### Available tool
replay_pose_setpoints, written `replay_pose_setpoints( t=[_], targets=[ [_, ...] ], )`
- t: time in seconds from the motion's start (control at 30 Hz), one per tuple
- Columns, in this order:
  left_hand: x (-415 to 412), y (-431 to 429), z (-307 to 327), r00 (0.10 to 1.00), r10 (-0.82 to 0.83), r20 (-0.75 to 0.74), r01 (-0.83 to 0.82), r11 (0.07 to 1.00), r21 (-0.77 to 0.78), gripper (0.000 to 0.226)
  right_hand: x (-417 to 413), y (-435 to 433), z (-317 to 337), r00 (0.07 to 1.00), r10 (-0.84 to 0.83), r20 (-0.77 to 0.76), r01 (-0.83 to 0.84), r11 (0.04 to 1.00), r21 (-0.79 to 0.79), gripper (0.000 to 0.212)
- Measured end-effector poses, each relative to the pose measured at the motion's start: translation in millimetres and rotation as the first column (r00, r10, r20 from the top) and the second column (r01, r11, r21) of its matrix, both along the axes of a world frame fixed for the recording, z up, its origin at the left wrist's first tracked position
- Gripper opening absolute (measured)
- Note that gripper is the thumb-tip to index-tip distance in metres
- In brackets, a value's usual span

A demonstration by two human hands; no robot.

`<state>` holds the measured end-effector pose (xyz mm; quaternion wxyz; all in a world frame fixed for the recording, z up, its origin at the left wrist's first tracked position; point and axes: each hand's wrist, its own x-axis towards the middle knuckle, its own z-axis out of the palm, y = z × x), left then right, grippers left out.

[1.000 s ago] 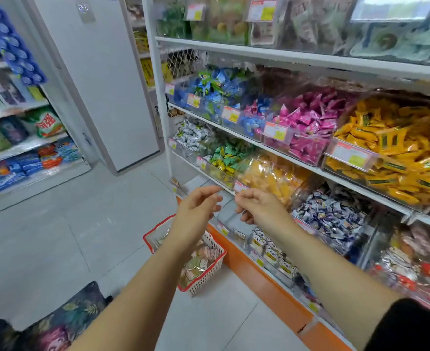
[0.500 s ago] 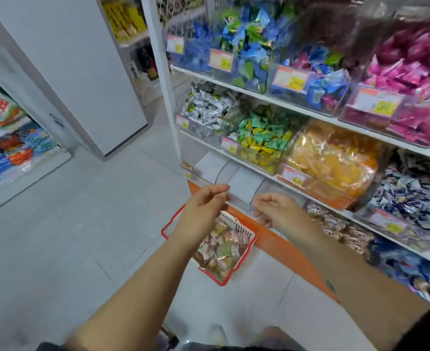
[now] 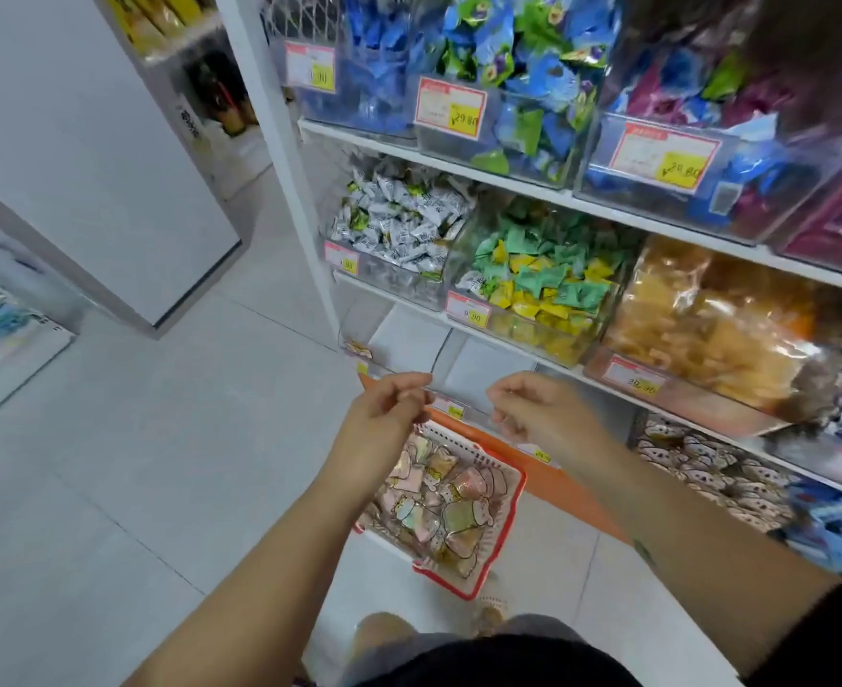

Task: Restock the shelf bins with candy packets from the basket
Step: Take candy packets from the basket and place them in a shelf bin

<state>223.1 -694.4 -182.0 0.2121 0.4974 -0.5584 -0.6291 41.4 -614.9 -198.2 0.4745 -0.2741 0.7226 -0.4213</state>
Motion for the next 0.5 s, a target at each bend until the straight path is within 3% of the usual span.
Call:
replay_pose_setpoints(
  t=[0.13, 0.5],
  targets=[
    [12.9, -41.1, -9.5, 1.000, -0.028, -0.008, 0.028, 0.999, 0.046, 0.020, 15.1, -32.5, -4.9, 1.000, -0.019, -0.014, 0.019, 0.999, 0.026, 0.008],
    [70.5, -167.2, -57.9, 0.930, -0.361, 0.067, 0.353, 0.929, 0.109, 0.023, 96.2, -97.8, -65.8, 0.922, -0.381, 0.063, 0.372, 0.921, 0.118, 0.010]
  ],
)
